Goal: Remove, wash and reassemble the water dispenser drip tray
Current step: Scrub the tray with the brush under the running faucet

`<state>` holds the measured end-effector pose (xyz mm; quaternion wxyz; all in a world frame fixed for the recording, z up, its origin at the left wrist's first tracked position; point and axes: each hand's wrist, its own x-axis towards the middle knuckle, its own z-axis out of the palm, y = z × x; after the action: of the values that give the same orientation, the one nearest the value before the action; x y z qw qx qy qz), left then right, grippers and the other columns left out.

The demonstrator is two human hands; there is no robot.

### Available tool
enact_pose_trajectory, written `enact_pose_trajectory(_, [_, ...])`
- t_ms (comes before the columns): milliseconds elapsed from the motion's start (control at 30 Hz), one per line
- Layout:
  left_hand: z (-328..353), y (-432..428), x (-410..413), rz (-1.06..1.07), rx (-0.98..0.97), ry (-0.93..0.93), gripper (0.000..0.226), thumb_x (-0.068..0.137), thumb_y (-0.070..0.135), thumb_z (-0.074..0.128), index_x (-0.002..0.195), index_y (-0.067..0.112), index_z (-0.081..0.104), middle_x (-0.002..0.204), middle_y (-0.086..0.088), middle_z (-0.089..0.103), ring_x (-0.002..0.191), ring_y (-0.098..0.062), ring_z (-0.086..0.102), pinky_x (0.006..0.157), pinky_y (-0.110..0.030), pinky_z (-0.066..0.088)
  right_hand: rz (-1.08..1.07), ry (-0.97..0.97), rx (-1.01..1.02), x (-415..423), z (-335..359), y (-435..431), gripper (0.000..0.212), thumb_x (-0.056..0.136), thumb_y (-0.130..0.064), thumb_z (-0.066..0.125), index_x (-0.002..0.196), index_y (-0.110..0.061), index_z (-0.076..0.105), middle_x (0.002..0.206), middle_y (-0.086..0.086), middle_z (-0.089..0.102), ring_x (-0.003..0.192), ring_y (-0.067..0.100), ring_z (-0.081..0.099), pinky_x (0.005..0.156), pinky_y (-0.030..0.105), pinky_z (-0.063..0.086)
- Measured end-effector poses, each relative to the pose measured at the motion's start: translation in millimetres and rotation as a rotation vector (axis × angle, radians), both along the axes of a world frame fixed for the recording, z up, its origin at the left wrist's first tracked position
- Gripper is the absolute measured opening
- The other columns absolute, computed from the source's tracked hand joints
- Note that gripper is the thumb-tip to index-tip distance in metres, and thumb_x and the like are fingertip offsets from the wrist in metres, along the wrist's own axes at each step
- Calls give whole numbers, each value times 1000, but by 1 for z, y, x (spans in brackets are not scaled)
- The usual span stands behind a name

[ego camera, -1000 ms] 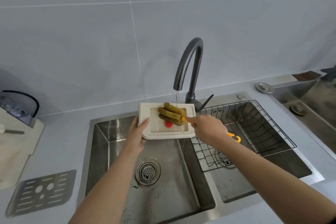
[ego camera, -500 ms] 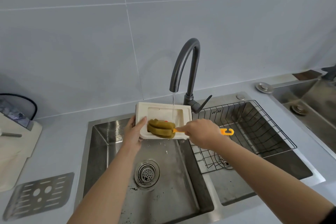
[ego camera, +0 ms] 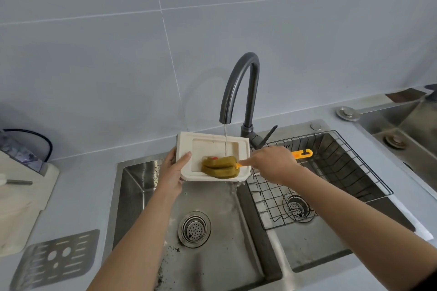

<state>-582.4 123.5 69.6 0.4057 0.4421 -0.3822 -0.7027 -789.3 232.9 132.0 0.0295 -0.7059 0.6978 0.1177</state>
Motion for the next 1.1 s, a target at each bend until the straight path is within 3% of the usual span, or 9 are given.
enact_pose_trajectory(133, [3,-4,2,-18,8,-24,50,83,8,61,130,18,49,117,-7,60,106,-31,57,91,-53,45,8,-9,-18,-5,-1,0,71,87,3,45,134,-49,34,104,-4,62,93,23,62,62,31,43])
enact_pose_trajectory(367, [0,-13,17,-13,1,-76,46,83,10,61,127,19,51,103,-5,65,89,-24,62,75,-42,50,-25,7,-25,-19,-2,8,57,88,-2,42,128,-43,42,94,-2,59,91,23,61,59,31,39])
enact_pose_trajectory(533, [-2,-14,19,-24,11,-111,45,83,10,62,125,18,52,105,-8,65,92,-27,61,80,-47,49,-13,16,-60,-16,-4,8,52,87,-3,42,125,-40,45,93,-1,60,87,24,61,57,31,40])
enact_pose_trajectory(667, [-6,-11,24,-50,17,-105,38,82,10,62,119,18,57,98,-7,66,89,-26,62,70,-40,49,-35,-37,-115,-18,-2,13,52,86,-5,44,125,-40,45,79,-5,47,81,22,59,57,31,41])
enact_pose_trajectory(800, [-12,-5,20,-61,29,-104,37,81,9,63,117,16,57,98,-7,66,92,-27,61,83,-47,48,-40,-67,-197,-10,2,16,53,88,-3,44,127,-38,45,72,-8,40,69,19,48,54,30,37])
enact_pose_trajectory(933, [-12,0,13,-83,25,-103,36,81,10,64,115,19,58,98,-4,67,90,-23,63,78,-41,51,-15,-59,-190,3,4,12,51,89,-6,46,131,-34,41,84,-1,52,70,19,49,54,30,34])
enact_pose_trajectory(1100, [-9,0,14,-65,14,-83,46,80,8,64,124,17,53,105,-5,65,100,-28,60,89,-49,48,-74,-23,-145,7,2,11,50,88,-3,42,130,-29,40,98,3,58,85,27,60,58,33,37])
